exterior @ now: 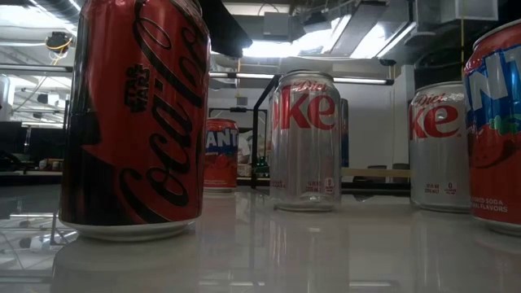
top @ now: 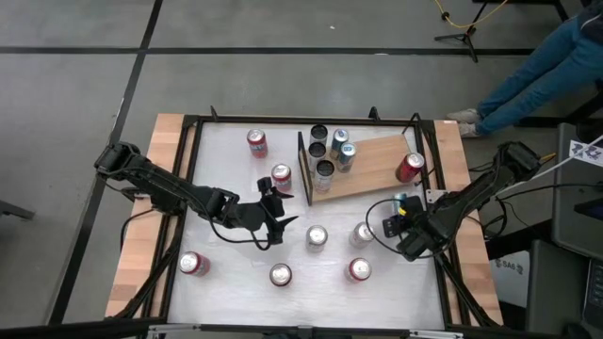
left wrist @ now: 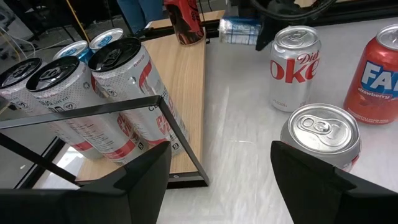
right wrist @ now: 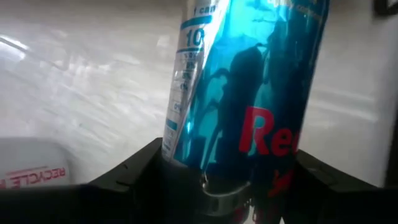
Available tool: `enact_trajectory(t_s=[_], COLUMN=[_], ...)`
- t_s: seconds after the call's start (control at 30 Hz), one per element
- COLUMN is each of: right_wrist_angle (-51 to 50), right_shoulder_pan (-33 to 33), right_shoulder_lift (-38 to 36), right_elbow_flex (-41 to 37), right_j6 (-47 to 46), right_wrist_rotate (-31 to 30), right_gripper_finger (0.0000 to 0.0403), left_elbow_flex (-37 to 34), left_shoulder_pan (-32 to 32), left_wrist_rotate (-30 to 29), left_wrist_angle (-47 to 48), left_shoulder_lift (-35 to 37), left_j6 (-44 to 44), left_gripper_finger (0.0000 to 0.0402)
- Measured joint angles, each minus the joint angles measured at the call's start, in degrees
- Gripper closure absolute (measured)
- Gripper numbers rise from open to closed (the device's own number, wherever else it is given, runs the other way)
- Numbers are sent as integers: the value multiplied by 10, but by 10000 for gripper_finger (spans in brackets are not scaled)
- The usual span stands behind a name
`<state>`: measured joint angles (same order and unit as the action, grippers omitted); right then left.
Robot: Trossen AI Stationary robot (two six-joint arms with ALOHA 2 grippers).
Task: Place canned beverage on shelf
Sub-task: Put the blue white soda can on the shelf aligned with the other blue white soda cans
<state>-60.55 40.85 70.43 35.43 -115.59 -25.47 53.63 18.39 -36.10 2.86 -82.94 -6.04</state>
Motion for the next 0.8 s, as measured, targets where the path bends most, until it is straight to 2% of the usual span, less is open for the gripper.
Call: enact_trajectory(t_s=[0.4,0.8], right_wrist_angle=[-93,-108], right_shoulder_pan=[0,0], right_shoulder_lift=[0,0], right_elbow_flex=[121,237], right_j6=[110,285], right_wrist_rotate=[-87,-250], right_gripper_finger=[168,165], left_elbow_flex=[0,0], left_shoulder_pan=[0,-1], left_wrist_rotate=[0,-5], left_wrist_angle=[-11,-46], left_shoulder_lift=[0,0], left_j6=[2,2], left_gripper_finger=[136,136])
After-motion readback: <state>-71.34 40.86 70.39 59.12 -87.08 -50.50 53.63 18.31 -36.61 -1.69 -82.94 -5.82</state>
